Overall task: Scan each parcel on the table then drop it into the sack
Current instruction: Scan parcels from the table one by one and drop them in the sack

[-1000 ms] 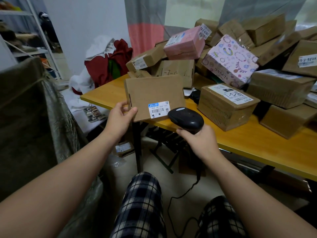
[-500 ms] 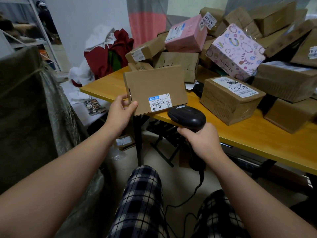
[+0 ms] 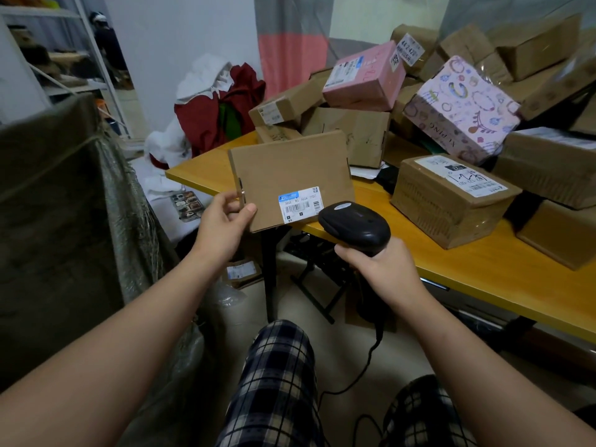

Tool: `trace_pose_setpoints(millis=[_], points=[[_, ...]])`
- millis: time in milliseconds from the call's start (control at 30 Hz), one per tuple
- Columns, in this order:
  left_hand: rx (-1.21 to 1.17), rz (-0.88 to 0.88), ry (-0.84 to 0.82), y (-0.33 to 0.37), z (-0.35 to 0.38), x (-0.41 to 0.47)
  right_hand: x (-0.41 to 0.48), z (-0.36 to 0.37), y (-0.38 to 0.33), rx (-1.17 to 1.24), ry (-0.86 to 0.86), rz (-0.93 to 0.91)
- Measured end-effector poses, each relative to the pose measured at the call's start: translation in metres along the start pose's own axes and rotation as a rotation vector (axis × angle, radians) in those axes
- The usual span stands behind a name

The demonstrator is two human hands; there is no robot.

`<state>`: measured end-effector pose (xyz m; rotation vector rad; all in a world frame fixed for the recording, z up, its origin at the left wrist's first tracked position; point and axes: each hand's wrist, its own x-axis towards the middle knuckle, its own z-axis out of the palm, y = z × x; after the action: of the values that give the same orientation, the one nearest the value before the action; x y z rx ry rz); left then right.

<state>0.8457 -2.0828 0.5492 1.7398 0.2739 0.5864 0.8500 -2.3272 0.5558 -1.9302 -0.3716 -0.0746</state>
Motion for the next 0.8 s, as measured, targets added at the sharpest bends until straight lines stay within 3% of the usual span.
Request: trace_pose_setpoints(millis=[233,500,667,800], points=[[-0.044,0.077,0.238,0.0,-0.084,-0.038,0.019,0.061,-0.022,0.056,-0.227,-0.167],[0.252,0.02,0.636,-0.041,-0.193,-0.123,0.023,0.198,-0.045,0.059,-0.507,-0.184],[0.359,-0.118,0.692,-0.085,-0.23,-0.152,0.017,0.267,-0.03,-0.073,-0.654,-0.214],[0.419,-0.204,0.706,-0.105,-0.24,-0.158,0.014,0.302,-0.01,-0.14,-0.642,-0.205]])
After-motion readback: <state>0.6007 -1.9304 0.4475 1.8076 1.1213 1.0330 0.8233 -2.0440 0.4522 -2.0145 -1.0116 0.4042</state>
